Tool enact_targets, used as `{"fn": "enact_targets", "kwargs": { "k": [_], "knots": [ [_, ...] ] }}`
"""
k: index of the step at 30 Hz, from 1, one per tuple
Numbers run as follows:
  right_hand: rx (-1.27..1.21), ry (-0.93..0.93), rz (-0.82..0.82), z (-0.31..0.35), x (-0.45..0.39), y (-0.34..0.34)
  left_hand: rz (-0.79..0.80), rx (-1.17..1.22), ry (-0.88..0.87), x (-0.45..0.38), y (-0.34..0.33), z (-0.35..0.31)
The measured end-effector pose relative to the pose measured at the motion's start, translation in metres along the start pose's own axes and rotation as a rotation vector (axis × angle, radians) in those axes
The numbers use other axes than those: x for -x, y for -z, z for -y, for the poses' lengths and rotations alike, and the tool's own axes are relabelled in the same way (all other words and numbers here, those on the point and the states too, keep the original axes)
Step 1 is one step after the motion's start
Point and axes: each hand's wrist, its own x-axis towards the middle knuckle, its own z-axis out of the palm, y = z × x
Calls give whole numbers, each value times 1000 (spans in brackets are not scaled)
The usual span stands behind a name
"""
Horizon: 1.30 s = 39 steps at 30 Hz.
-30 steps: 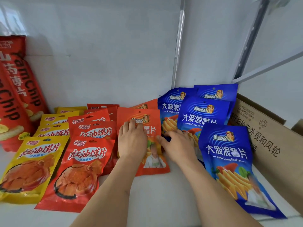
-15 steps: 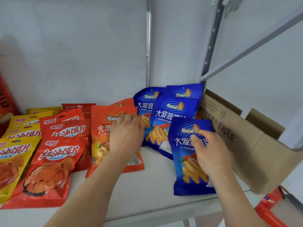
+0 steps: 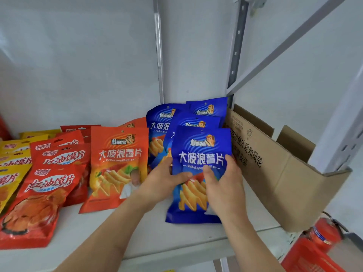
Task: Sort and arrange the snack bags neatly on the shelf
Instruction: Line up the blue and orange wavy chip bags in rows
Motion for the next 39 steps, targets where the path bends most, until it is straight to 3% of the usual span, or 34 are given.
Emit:
{"fn": "enact_targets", "kwargs": {
  "k": [4,6,10,13,25,30,35,39],
  "knots": [
    [-377,23,81,13,-15,-6,-124,374,-56,5,19,-15],
    [-338,14,32,14,-35,-4,-187,446,-53,6,34,-20],
    [-89,-62,30,7,-70,-17,-377,478,-84,5,55,-22],
    [-52,-104,49,3,-81,-32,-421,475,-75,4,58,-22],
    [-514,-96,129,-14,-99,-46,-557,455,-106,0,70,-18],
    [-367,-16,19,-15,-94,-42,-588,439,-111,-1,71,-18],
    [16,53,-147,-9,-85,-34,-615,426,-110,0,72,-18],
    [50,-57,23,-6,-72,-28,-626,376,-116,-1,72,-17]
  ]
}}
